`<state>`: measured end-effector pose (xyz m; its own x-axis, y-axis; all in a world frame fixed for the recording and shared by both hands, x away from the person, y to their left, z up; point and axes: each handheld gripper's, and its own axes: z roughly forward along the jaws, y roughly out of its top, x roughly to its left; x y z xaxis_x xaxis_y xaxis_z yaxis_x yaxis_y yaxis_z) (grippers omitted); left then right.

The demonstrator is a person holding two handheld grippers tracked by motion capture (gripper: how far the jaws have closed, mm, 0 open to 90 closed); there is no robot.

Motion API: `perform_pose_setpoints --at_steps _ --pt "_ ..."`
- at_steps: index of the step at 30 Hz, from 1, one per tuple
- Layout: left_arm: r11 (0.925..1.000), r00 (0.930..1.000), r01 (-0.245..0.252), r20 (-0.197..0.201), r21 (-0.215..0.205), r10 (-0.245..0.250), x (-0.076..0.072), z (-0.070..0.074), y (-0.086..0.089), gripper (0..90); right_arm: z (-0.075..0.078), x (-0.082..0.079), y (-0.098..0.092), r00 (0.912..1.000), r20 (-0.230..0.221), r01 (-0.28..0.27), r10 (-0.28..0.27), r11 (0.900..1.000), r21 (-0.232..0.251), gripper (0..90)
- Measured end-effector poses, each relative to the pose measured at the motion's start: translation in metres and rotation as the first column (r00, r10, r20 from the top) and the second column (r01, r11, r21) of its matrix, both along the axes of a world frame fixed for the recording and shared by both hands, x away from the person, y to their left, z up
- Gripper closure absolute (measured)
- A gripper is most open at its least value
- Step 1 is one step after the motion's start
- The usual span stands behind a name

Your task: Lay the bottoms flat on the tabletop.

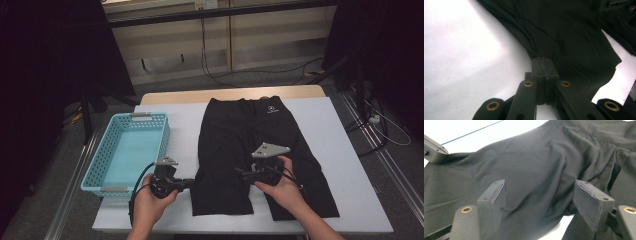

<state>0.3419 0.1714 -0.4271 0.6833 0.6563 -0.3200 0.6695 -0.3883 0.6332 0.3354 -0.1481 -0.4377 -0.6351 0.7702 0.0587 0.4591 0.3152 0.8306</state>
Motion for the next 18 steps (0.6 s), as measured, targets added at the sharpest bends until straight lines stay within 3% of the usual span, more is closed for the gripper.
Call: perform_pose_setpoints --at_steps 3,6,9,10,13,14,15,16,18 --pt "0.9991 0.9984 -0.036 0.044 0.020 0.035 0.002 -0.005 -0.005 56.1 0.001 0.000 -0.001 1.0000 0.002 0.004 -0.004 1.000 0.007 26.0" --pt "0.9979 0.9969 -0.039 0.071 0.051 0.036 0.003 -0.012 -0.013 46.5 0.000 0.000 -0.001 1.0000 0.001 0.007 -0.007 1.000 0.005 25.4" --pt "0.9900 0.9950 -0.044 0.095 0.134 0.032 0.005 -0.020 -0.017 43.5 0.000 0.000 0.000 1.0000 -0.001 0.006 -0.006 1.000 -0.001 25.0" --pt "0.9884 0.9941 -0.048 0.103 0.144 0.034 0.005 -0.020 -0.017 44.5 0.000 0.000 0.000 1.0000 -0.004 0.005 -0.005 1.000 -0.003 25.0" --pt "0.9834 0.9931 -0.053 0.113 0.174 0.034 0.003 -0.019 -0.018 60.0 -0.001 -0.001 0.001 1.0000 -0.003 0.001 -0.001 1.000 -0.013 25.0" --pt "0.9847 0.9956 -0.045 0.088 0.168 0.031 0.003 -0.018 -0.017 67.1 -0.001 -0.001 0.001 1.0000 -0.005 0.000 0.000 1.000 -0.014 25.0" --pt "0.9918 0.9996 -0.026 0.011 0.125 0.025 0.004 -0.017 -0.016 79.6 -0.002 -0.001 0.001 1.0000 -0.006 -0.001 0.001 1.000 -0.014 25.0" --pt "0.9957 0.9994 -0.020 -0.027 0.091 0.022 0.004 -0.018 -0.014 88.4 -0.001 -0.001 0.001 1.0000 -0.004 0.000 0.000 1.000 -0.014 25.0" --pt "0.9966 0.9988 -0.024 -0.041 0.079 0.027 0.003 -0.015 -0.013 89.3 -0.001 -0.001 0.000 1.0000 -0.002 0.002 -0.002 1.000 -0.013 25.1"
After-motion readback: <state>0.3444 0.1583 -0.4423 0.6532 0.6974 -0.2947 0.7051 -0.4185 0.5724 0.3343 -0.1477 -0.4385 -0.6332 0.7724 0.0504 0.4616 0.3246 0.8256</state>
